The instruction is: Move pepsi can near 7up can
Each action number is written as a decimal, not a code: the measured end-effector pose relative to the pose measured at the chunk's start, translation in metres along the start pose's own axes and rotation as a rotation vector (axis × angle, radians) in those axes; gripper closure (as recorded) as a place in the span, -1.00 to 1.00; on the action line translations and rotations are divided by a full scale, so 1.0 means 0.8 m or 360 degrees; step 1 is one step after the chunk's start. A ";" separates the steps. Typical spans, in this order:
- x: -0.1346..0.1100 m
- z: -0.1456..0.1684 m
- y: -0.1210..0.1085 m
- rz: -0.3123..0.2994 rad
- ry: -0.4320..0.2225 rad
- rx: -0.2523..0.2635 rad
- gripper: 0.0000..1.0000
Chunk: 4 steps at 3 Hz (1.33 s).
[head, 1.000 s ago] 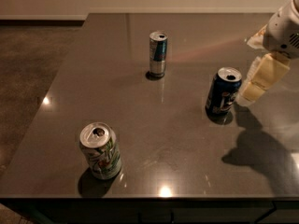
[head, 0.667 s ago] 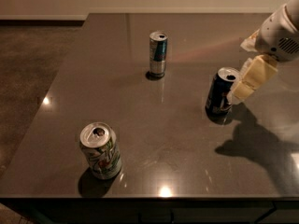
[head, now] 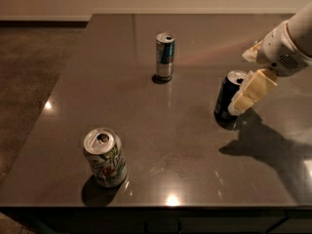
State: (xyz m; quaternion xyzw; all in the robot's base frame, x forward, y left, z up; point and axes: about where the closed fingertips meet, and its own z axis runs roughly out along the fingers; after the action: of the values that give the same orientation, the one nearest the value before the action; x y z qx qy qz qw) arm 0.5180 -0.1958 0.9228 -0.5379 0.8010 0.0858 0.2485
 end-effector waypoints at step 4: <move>-0.002 0.014 0.002 -0.0045 -0.0081 -0.0042 0.73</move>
Offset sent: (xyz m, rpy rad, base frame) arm 0.0041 -0.0023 -0.0165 0.0390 -0.0089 0.0168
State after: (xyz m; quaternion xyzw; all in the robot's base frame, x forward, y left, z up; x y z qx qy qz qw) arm 0.5207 -0.1896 0.9137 -0.5501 0.7855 0.1064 0.2629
